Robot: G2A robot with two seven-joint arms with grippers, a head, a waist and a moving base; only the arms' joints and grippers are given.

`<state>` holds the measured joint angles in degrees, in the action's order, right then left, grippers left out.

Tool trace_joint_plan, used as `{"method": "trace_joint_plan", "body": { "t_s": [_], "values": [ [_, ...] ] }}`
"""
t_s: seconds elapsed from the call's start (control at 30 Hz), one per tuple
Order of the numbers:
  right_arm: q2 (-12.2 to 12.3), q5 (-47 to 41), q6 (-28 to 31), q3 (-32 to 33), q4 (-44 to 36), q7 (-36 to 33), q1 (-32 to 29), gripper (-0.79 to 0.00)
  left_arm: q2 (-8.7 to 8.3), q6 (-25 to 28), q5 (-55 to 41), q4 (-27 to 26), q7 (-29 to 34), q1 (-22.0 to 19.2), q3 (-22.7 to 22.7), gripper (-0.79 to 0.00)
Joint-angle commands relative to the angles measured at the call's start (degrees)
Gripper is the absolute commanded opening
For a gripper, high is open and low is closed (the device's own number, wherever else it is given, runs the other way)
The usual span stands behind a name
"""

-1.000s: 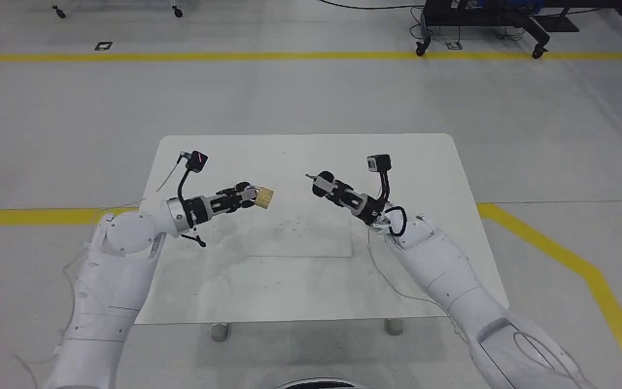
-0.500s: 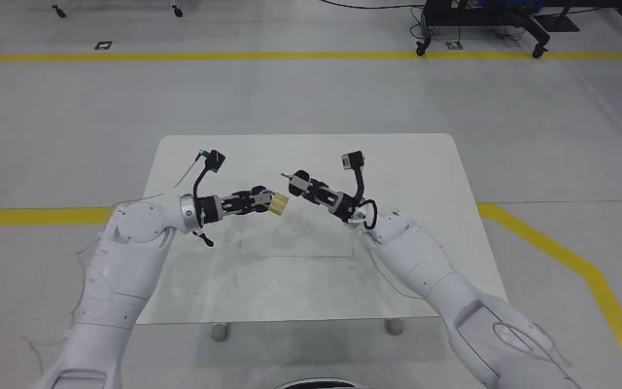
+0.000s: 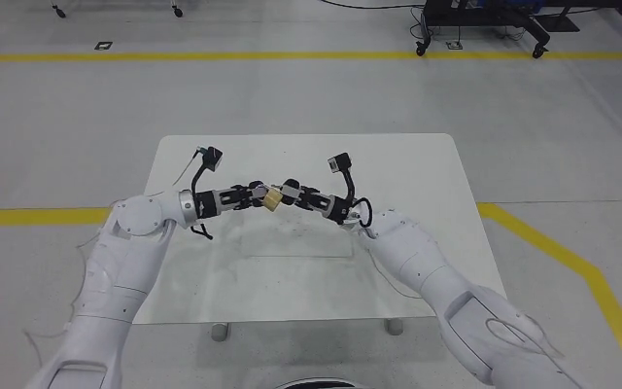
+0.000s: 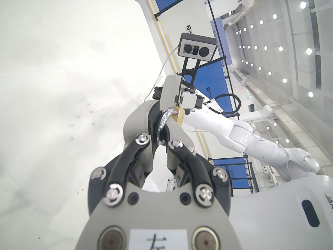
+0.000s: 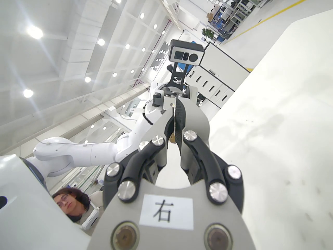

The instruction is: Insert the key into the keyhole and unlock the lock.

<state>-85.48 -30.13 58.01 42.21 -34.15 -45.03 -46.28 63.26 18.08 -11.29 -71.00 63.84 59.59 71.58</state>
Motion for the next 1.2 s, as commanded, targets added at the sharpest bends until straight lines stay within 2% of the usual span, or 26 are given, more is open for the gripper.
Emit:
{"method": "trace_joint_plan", "body": {
  "t_s": [0.0,0.23,0.37,0.47,0.6,0.93,1.0,1.07,1.17],
  "values": [
    [0.0,-0.7,0.0,0.4,0.1,-1.2,0.0,-0.785,0.04,-1.0,-0.5,0.5,0.5,-0.6,-0.4,-0.785],
    [0.6,-1.6,0.0,4.7,-1.9,-0.6,-1.2,-0.785,0.32,-4.9,-4.3,3.5,2.6,-2.3,-1.8,-0.785],
    [1.7,0.9,0.0,8.6,-4.8,0.3,-2.9,-0.785,0.66,-9.9,-7.6,6.9,7.5,-4.4,-3.6,-0.785],
    [2.6,4.2,0.0,11.8,-8.6,1.1,-5.1,-0.785,1.19,-12.8,-12.8,11.5,12.1,-6.6,-4.6,-0.785],
    [3.2,6.3,0.0,13.9,-12.5,1.5,-6.8,-0.785,1.88,-13.8,-15.4,19.2,12.6,-9.7,-5.7,-0.785],
    [3.2,6.3,0.0,13.9,-12.5,1.5,-6.8,-0.785,1.93,-13.6,-16.0,18.8,11.5,-9.4,-5.5,-0.785],
    [3.4,8.6,-0.6,14.6,-13.0,4.5,-7.5,-0.785,2.37,-12.8,-22.7,17.9,7.6,-7.7,-3.9,-0.785],
    [3.5,13.5,-0.7,15.9,-14.3,11.7,-8.8,-0.785,3.18,-12.9,-30.7,17.9,4.2,-6.3,-3.0,-0.785],
    [3.1,19.5,-1.7,16.7,-18.4,22.0,-12.0,-0.785,4.64,-11.1,-37.9,18.1,0.3,-5.8,-3.9,-0.785]
  ]
}}
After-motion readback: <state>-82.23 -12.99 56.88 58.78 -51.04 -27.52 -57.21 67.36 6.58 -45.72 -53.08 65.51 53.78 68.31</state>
